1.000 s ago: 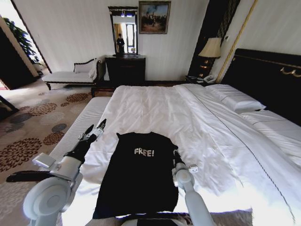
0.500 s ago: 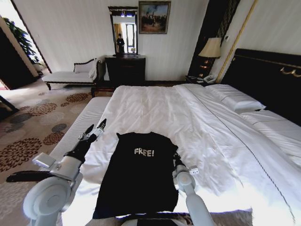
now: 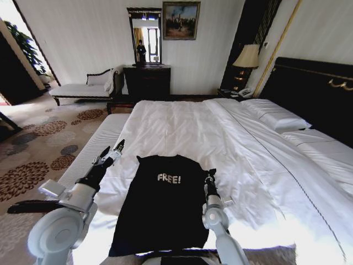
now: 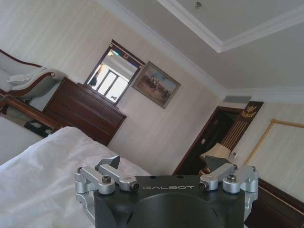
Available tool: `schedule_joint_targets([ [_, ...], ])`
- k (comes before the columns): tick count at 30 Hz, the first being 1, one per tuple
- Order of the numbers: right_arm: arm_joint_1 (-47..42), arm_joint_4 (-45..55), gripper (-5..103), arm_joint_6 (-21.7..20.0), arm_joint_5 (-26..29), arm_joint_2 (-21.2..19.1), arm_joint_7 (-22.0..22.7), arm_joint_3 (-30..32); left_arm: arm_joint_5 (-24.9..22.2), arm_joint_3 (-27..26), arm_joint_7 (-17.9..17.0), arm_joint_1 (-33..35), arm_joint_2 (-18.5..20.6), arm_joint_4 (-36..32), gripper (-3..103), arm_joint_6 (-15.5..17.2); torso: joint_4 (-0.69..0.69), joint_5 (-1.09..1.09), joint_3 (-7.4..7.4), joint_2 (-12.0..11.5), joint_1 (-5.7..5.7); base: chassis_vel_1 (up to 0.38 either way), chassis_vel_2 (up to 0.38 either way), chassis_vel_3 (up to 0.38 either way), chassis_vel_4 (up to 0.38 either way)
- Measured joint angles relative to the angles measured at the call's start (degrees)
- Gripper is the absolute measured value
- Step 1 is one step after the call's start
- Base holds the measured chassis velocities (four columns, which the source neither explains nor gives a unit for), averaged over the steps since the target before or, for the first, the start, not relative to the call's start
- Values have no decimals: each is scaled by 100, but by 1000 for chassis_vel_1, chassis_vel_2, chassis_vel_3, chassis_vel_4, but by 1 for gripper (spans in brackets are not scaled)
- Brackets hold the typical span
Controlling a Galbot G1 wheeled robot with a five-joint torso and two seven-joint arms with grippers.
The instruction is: Fold the clothes on the bed.
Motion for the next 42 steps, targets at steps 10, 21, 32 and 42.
schedule_joint_targets([
  [10, -199, 233, 44, -166, -305, 117, 1684, 159, 12, -12, 0, 23, -58, 0, 100, -9, 0, 1, 0, 0, 0, 0, 0, 0, 0],
  [21, -158, 325, 89, -379, 115, -84, 1687, 343, 117, 63, 18, 34, -103, 0, 100, -47, 0, 1, 0, 0, 0, 0, 0, 0, 0],
  [32, 136, -17, 98, -985, 1508, -505, 665, 414, 117, 36, 17, 60, -103, 0, 100, -56, 0, 1, 0, 0, 0, 0, 0, 0, 0],
  [42, 262, -204, 60, -1029, 1532, -516, 570, 348, 165, 100, 17, 5, -119, 0, 100, -65, 0, 0, 0, 0, 0, 0, 0, 0, 0],
])
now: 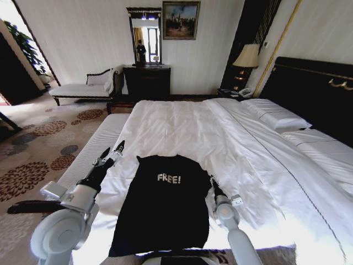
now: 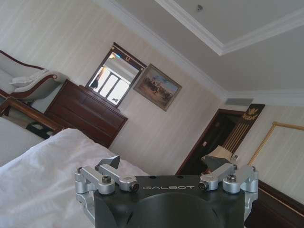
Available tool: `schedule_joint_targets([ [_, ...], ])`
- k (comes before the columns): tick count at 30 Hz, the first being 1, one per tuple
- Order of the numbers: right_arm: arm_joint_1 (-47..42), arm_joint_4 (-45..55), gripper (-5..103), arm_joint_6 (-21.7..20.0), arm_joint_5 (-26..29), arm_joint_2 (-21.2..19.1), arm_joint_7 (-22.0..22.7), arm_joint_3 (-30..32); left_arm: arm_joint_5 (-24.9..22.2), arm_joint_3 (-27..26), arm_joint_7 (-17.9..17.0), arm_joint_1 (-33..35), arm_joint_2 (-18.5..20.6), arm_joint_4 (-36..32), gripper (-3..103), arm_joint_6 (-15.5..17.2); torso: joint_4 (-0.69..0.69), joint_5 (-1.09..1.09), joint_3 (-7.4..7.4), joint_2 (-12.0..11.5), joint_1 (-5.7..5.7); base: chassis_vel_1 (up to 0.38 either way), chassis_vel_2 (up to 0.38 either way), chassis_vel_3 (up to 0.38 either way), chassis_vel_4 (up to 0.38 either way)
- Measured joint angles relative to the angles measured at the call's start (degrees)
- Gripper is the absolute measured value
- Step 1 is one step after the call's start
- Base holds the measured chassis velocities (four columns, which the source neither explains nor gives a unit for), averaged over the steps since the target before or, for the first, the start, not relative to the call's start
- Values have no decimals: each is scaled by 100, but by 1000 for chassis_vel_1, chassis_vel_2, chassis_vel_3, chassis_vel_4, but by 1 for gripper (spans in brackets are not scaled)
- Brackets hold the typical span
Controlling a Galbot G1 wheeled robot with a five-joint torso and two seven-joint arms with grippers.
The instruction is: Fold the clothes on the bed.
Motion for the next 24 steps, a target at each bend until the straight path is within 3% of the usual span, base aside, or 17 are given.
schedule_joint_targets([
  [4, 60, -70, 49, 2, -61, 6, -10, -10, 14, 23, -1, -10, 5, 0, 100, -1, 0, 0, 0, 0, 0, 0, 0, 0, 0],
  [7, 89, -145, 33, 55, -234, 12, -16, -10, 21, 33, -2, -18, 15, 0, 100, -2, 0, 0, 0, 0, 0, 0, 0, 0, 0],
  [9, 96, -168, 33, 76, -283, 13, -18, -10, 22, 34, -2, -21, 19, 0, 100, -3, 0, 0, 0, 0, 0, 0, 0, 0, 0],
  [12, 100, -186, 16, 100, -343, 8, -19, -6, 21, 38, -1, -42, 41, 0, 100, -4, 0, 0, 0, 0, 0, 0, 0, 0, 0],
  [17, 95, -155, 2, 102, -375, 6, -19, 4, 13, 39, -6, -59, 79, 0, 100, -4, 0, 0, 0, 0, 0, 0, 0, 0, 0],
  [24, 147, -59, 0, 133, -460, -38, -50, 91, 7, 30, -8, -51, 105, 0, 100, -5, 0, 0, 0, 0, 0, 0, 0, 0, 0],
])
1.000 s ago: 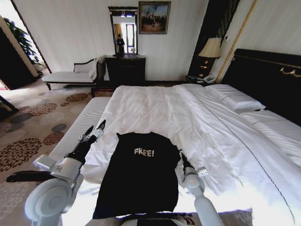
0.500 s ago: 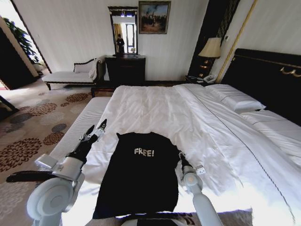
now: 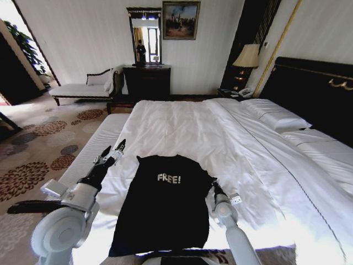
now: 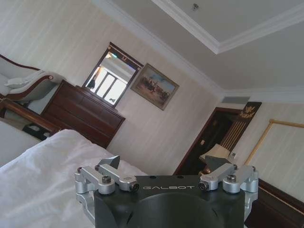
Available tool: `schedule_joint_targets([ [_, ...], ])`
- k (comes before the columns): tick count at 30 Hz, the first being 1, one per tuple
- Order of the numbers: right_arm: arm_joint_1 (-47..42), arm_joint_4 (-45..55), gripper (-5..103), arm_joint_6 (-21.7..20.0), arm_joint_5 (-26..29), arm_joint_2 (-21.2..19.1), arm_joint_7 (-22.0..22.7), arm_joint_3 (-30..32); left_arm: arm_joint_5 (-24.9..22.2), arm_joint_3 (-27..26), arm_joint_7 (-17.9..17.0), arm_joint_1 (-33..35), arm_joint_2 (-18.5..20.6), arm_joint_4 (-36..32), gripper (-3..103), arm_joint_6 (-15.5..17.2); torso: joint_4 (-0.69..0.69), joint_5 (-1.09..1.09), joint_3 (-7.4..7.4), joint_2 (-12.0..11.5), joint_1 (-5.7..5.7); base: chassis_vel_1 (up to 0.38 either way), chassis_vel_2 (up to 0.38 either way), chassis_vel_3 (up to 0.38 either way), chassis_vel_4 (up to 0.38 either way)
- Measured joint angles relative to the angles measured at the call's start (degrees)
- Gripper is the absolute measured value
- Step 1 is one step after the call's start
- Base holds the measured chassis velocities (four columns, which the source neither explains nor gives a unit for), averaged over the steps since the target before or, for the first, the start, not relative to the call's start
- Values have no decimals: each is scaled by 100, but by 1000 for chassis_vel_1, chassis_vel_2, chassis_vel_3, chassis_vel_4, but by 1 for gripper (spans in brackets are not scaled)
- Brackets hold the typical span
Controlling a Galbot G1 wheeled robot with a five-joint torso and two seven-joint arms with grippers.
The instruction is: Fold the clothes on the bed.
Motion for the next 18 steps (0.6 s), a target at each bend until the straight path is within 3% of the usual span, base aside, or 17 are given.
schedule_joint_targets([
  [18, 250, -50, 0, 16, -105, -289, -173, 144, -39, -78, 0, 29, 26, 0, 100, -22, 0, 0, 0, 0, 0, 0, 0, 0, 0],
])
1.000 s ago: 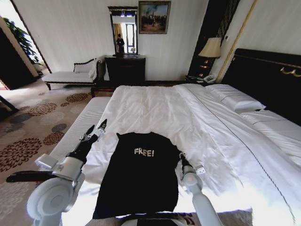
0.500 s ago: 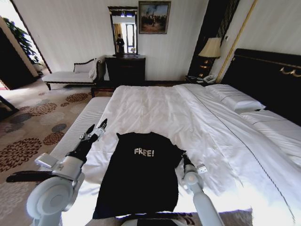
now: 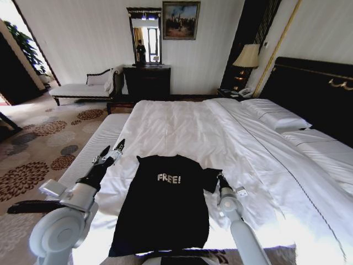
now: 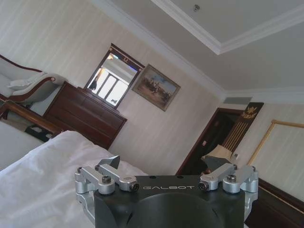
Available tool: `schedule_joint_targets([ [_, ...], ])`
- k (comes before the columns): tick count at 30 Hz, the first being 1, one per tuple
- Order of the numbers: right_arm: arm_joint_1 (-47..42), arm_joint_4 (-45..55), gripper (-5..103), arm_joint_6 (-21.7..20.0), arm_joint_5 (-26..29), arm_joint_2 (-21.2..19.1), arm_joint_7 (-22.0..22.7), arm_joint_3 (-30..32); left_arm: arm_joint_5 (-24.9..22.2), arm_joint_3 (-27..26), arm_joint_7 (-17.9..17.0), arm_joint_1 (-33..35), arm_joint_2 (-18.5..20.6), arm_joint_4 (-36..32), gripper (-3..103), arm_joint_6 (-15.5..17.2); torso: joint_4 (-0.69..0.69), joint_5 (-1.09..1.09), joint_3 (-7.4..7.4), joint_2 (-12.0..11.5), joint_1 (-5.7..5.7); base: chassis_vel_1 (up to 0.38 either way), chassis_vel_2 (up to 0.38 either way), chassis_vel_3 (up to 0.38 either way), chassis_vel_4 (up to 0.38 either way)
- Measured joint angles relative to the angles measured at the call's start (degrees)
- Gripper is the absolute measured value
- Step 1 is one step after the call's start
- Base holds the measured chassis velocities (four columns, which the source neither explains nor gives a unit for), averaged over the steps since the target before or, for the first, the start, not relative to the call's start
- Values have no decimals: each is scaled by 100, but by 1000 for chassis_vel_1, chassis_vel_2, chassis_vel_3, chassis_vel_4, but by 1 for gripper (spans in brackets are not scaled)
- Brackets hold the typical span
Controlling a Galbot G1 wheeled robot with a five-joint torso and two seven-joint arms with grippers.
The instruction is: Fold the clothes on the bed.
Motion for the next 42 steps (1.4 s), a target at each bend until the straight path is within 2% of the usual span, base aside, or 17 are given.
schedule_joint_targets([
  [11, -49, -84, -2, -18, -291, 34, 14, 13, 83, 45, 4, 28, -64, 35, 100, -22, 0, 0, 0, 0, 0, 0, 0, 0, 0],
  [15, -68, -188, 19, 51, -596, 106, 72, 7, 272, 133, -98, 23, -98, 271, 100, -29, 0, -1, 0, 0, 0, 0, 0, 0, 0],
  [16, -68, -188, 19, 51, -596, 106, 72, 7, 272, 133, -98, 23, -98, 271, 100, -29, 0, -1, 0, 0, 0, 0, 0, 0, 0],
  [17, -66, -211, 19, 79, -694, 127, 152, 44, 300, 142, -121, 22, -98, 310, 100, -25, 0, 0, 0, 0, 0, 0, 0, 0, 0],
  [20, -67, -207, 35, 77, -1087, 203, 693, 263, 410, 162, -160, 32, -99, 407, 100, -15, 0, 0, 0, 0, 0, 0, 0, 0, 0],
  [22, -101, -139, 41, 64, -1143, 218, 870, 326, 482, 180, -174, 35, -97, 450, 100, -6, 0, 1, 0, 0, 0, 0, 0, 0, 0],
  [23, -156, -43, 41, 58, -1180, 229, 1002, 384, 592, 214, -201, 35, -92, 513, 100, 21, 0, 0, 0, 0, 0, 0, 0, 0, 0],
  [26, -378, 374, 57, 118, -1393, 292, 1261, 521, 1314, 431, -325, -2, -23, 908, 100, 288, 0, -1, 0, 0, 0, 0, 0, 0, 0],
  [27, -378, 374, 57, 118, -1393, 292, 1261, 521, 1314, 431, -325, -2, -23, 908, 100, 288, 0, -1, 0, 0, 0, 0, 0, 0, 0],
  [29, -539, 702, 68, 187, -1517, 383, 1387, 548, 1698, 679, -353, -78, 67, 1303, 100, 425, 0, -2, 0, 0, 0, 0, 0, 0, 0],
  [31, -624, 848, 68, 198, -1532, 433, 1425, 545, 1903, 811, -378, -132, 122, 1524, 100, 482, 0, -2, -1, 0, 0, 0, 0, 0, 0],
  [33, -770, 1057, 80, 200, -1544, 530, 1459, 500, 2474, 1099, -353, -236, 256, 1995, 100, 497, -1, -2, 0, 0, 0, 0, 0, 0, 0],
  [34, -824, 1109, 85, 200, -1555, 578, 1463, 463, 2789, 1254, -310, -271, 338, 2216, 100, 460, -2, -2, 0, 0, 0, 0, 0, 0, 0],
  [35, -868, 1126, 85, 201, -1568, 616, 1464, 424, 3090, 1402, -264, -298, 410, 2418, 100, 383, -1, -2, 0, 0, 0, 0, 0, 0, 0],
  [36, -868, 1126, 85, 201, -1568, 616, 1464, 424, 3090, 1402, -264, -298, 410, 2418, 100, 383, -1, -2, 0, 0, 0, 0, 0, 0, 0],
  [38, -948, 1119, 95, 218, -1606, 683, 1466, 357, 3513, 1669, -221, -357, 496, 2768, 100, 143, 1, -1, 0, 0, 0, 0, 0, 0, 0],
  [42, -1041, 1075, 100, 242, -1616, 749, 1465, 299, 3469, 1908, -296, -496, 418, 3089, 100, -137, 0, -1, 0, 0, 0, 0, 0, 0, 0],
])
